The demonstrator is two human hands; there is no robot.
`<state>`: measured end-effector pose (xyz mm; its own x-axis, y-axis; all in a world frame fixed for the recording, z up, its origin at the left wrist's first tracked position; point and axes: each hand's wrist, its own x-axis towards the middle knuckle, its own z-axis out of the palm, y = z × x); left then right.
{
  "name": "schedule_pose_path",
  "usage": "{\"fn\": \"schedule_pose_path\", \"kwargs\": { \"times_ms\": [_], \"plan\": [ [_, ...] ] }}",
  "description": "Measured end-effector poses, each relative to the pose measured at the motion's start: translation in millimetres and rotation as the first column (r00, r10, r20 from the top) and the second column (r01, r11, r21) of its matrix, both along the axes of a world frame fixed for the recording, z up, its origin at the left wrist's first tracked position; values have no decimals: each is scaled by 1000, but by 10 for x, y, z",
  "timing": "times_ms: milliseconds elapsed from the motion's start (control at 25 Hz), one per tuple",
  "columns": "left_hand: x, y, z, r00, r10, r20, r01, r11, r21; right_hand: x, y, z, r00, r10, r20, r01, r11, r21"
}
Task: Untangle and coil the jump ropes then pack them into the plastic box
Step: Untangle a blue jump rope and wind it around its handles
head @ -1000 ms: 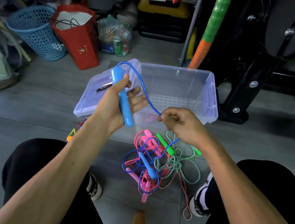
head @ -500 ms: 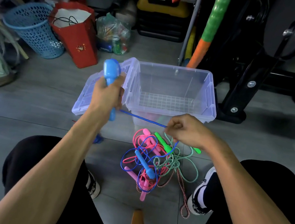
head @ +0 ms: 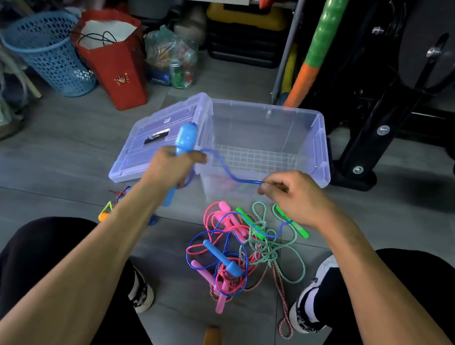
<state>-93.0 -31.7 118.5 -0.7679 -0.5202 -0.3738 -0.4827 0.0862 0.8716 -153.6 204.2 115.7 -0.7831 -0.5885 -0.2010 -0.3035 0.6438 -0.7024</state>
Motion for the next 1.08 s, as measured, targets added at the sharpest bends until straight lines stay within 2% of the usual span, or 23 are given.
{"fn": "schedule_pose_path", "kwargs": {
  "times_ms": [40, 120, 240, 320, 400, 480, 520, 560, 600, 680, 800, 920, 1000, 1080],
  "plan": [
    [18, 110, -13, 995, -100, -3, 100, 994, 39, 28, -39, 19, 999, 32, -3, -32, 999, -10],
    [26, 303, -54, 966, -256, -22, 255, 943, 213, 81, -129, 26, 997, 82, -10, -82, 996, -22],
    [30, 422, -98, 947, -320, -32, 311, 887, 342, 97, -224, 1, 997, 81, -8, -81, 996, -33],
    [18, 446, -158, 973, -228, -32, 225, 908, 353, 103, -250, -15, 998, 68, 1, -68, 997, -42],
    [-32, 408, -195, 996, -41, -74, 63, 941, 333, 98, -218, -7, 999, 50, -1, -50, 999, -21],
    [-121, 206, -199, 968, 227, -105, -174, 914, 367, 50, -133, 4, 1000, 22, -13, -22, 1000, 21],
    [-144, 105, -181, 948, 301, -102, -239, 886, 397, 25, -77, 10, 1000, -3, -16, 3, 1000, 24],
    [-153, 55, -165, 952, 292, -91, -231, 881, 413, 4, -25, 15, 1000, -21, -21, 21, 1000, 14],
    [-141, 63, -141, 975, 208, -79, -157, 893, 421, -6, 11, 20, 999, -22, -26, 22, 1000, -3],
    [-88, 252, -127, 994, -72, -82, 98, 914, 394, 13, -3, 35, 1000, 14, -22, -14, 1000, -19],
    [-24, 518, -136, 906, -420, -48, 415, 865, 283, 104, -121, 19, 998, 56, -35, -57, 998, -9],
    [-31, 454, -116, 831, -554, 50, 534, 821, 203, 127, -130, 21, 999, 45, -8, -45, 999, 10],
    [-55, 376, -104, 901, -429, 60, 420, 900, 118, 89, -47, 24, 1000, 9, 18, -10, 999, 47],
    [-101, 257, -147, 993, -119, 7, 118, 990, 74, 20, 73, 42, 997, -63, 43, 61, 997, 54]
  ]
}}
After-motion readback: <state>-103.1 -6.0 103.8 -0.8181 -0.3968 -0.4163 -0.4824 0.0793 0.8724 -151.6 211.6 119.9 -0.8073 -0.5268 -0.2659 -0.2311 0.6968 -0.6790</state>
